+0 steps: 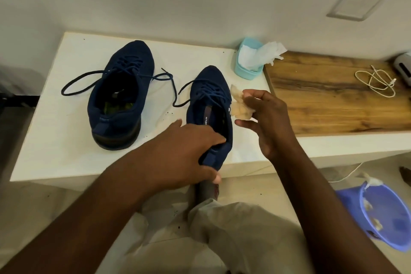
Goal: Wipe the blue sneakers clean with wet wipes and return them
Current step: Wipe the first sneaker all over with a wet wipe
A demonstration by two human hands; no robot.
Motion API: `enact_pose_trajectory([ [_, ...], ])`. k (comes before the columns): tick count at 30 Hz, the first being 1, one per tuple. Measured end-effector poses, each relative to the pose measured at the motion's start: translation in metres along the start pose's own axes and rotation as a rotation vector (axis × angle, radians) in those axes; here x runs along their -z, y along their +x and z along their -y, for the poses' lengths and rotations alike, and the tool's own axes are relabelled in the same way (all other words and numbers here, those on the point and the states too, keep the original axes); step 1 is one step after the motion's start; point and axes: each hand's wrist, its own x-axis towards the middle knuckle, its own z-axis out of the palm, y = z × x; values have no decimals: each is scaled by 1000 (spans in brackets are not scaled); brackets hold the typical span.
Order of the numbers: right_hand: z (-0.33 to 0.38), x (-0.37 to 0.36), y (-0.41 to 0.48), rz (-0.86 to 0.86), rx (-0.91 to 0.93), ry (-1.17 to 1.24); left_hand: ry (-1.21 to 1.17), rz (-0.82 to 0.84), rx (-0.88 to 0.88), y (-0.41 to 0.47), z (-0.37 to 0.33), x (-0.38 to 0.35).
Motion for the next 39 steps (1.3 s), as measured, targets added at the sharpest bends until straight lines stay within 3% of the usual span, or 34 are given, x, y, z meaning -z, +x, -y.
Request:
enact_pose_trajectory([
  [3, 2, -4, -4, 32, 72, 45, 49, -120, -14, 8, 9, -8],
  [7, 15, -7, -14, 66, 262, -8, -248, -292, 17, 20, 23, -17],
  [11, 19, -16, -27, -25, 608, -347, -282, -614, -25, 43, 21, -23],
  [13, 12, -20, -33, -84, 701, -501, -225, -677, -7, 52, 24, -29],
  [19, -28, -16, -36, -93, 689, -705, -224, -509, -31, 57, 44, -37],
  [25, -50, -16, -51, 29, 857, -908, -294, -527, -27, 63, 50, -44],
  [27, -52, -13, -50, 9, 891, -881, -276, -539, -20, 63, 50, -45],
  [32, -32, -13, -38, -129, 698, -558, -314, -519, 10, 66, 52, -47],
  [34, -32, -19, -40, -90, 707, -566, -293, -522, 9, 67, 53, -47],
  [37, -42, -30, -50, 54, 719, -760, -223, -542, -5, 69, 52, -48],
  [39, -40, -20, -43, -39, 711, -701, -278, -527, 10, 69, 52, -49],
])
